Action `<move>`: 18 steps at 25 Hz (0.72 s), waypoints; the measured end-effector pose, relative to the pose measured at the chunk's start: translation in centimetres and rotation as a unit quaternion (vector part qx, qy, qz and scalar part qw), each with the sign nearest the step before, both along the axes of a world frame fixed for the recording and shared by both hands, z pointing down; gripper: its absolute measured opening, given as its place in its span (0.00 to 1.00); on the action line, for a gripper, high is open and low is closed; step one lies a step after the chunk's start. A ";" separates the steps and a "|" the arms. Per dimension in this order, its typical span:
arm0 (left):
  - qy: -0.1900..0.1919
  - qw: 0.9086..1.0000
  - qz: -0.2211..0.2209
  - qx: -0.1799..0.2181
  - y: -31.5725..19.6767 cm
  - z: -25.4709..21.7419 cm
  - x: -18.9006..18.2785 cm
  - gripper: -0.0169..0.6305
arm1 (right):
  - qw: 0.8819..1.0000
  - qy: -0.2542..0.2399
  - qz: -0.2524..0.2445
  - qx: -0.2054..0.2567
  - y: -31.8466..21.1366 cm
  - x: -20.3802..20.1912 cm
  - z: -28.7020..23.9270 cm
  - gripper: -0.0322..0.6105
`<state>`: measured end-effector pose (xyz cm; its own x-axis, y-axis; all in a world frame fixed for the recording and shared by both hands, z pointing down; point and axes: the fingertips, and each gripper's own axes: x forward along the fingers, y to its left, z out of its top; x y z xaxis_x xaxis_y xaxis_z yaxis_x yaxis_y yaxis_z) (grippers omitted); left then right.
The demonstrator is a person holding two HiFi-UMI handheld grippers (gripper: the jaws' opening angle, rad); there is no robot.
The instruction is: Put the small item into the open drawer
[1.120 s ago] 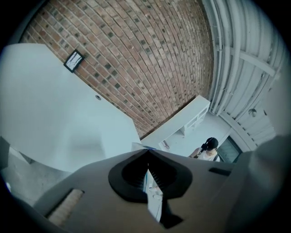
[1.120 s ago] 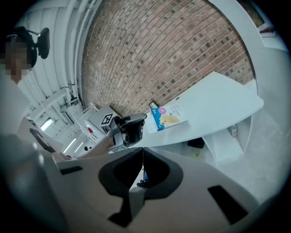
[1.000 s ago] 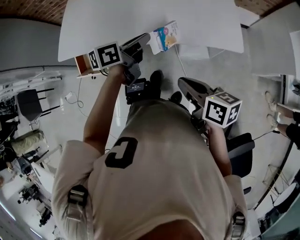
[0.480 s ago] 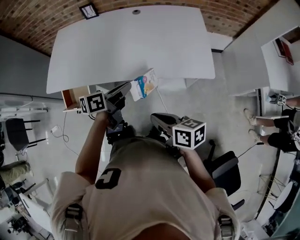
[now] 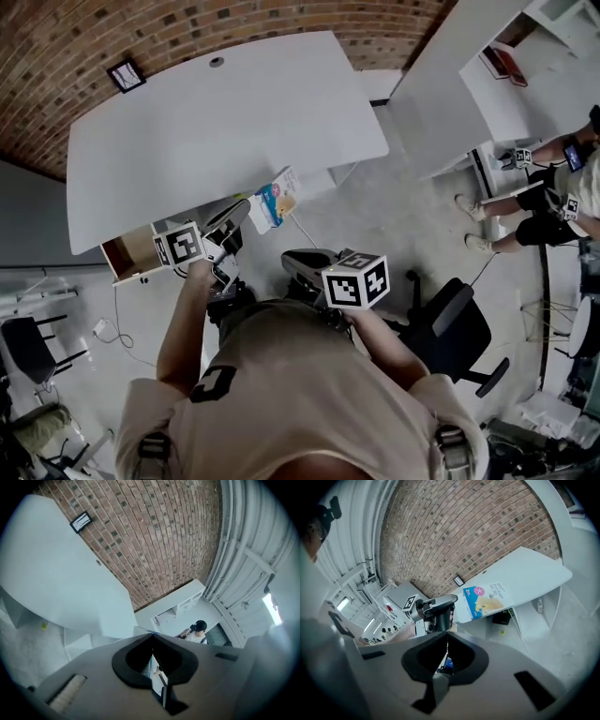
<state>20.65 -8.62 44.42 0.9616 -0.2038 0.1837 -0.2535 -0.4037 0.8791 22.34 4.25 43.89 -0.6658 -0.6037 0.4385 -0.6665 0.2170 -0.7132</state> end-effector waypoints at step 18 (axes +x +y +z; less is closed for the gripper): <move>0.098 0.987 0.123 -0.028 4.9 -2.2 -8.7 0.03 | 0.996 0.041 0.077 -0.013 4.8 -12.9 -1.1 0.06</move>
